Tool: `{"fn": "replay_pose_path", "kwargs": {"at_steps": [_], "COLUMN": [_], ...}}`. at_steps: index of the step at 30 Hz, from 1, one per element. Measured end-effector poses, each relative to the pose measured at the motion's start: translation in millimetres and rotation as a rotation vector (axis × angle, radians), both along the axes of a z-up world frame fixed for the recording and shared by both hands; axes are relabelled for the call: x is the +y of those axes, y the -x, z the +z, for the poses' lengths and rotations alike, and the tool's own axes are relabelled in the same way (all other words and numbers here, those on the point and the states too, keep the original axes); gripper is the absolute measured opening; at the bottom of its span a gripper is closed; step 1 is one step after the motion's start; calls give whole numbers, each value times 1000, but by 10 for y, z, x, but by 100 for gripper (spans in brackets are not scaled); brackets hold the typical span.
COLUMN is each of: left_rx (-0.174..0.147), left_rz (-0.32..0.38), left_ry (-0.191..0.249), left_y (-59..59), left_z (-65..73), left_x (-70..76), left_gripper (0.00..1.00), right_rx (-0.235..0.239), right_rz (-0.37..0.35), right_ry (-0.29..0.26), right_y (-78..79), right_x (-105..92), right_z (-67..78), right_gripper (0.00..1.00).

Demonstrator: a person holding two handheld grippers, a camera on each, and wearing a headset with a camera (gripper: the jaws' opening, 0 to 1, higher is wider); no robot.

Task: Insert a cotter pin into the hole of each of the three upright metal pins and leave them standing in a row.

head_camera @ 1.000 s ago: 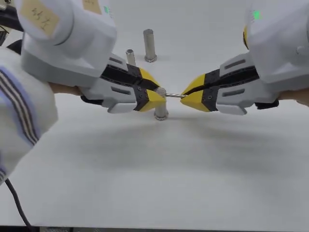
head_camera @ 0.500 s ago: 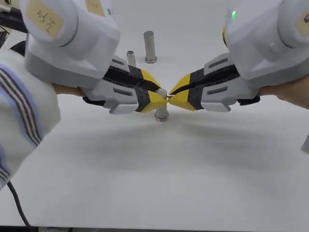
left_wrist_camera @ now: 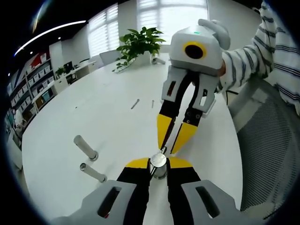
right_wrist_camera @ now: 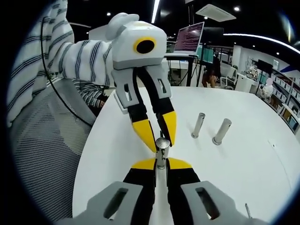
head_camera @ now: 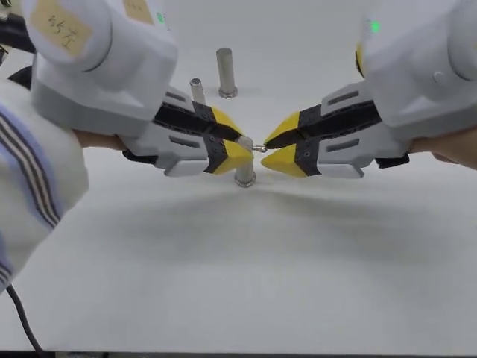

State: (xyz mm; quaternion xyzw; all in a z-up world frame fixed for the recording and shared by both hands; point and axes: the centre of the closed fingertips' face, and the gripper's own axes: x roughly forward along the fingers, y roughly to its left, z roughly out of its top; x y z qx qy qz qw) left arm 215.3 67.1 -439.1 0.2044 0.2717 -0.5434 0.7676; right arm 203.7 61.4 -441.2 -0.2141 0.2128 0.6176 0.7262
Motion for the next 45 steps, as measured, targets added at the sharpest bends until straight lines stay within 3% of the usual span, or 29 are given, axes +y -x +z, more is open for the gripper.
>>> {"fn": "replay_pose_path", "kwargs": {"at_steps": [22, 24, 25, 26, 28, 32, 34, 36, 39, 41, 42, 45], "left_rx": [5, -13, -48, -60, -55, -58, -38, -45, -27, -4, 15, 34], "left_rz": [14, -2, -24, -30, -15, 0, 24, 59, 93, 116, 135, 141], "left_ry": [-13, -24, -37, -39, -36, -16, 5, 26, 73, 100, 110, 114], "left_y": [-2, 1, 1, 6, 5, -5, 13, 1, 67, 128, 165, 250], "left_z": [-7, -5, 5, 9, 21, 67, 86, 101, 135, 135, 117, 66], "left_x": [-9, -10, -16, -17, 1, 86, 114, 164, 206, 248, 281, 340], "left_gripper": [10, 10, 10, 11, 13, 23, 29, 38, 53, 59, 62, 68], "right_rx": [6, -4, -11, -15, -10, 2, 17, 48, 86, 95, 96, 127], "right_rz": [-1, 4, 7, 14, 14, 9, -4, -17, -31, -28, -25, -45], "right_ry": [-18, -14, -13, -12, -13, -30, -50, -84, -136, -140, -144, -190], "right_y": [-51, -58, -61, -59, -62, -65, -84, -81, -95, -91, -84, -102], "right_x": [99, 108, 112, 114, 112, 106, 107, 141, 173, 172, 177, 203], "right_z": [7, 5, 7, 5, -3, -7, -6, 5, -11, -43, -49, -33], "right_gripper": [0, 0, 0, 0, 0, 13, 13, 14, 18, 17, 16, 16]}}
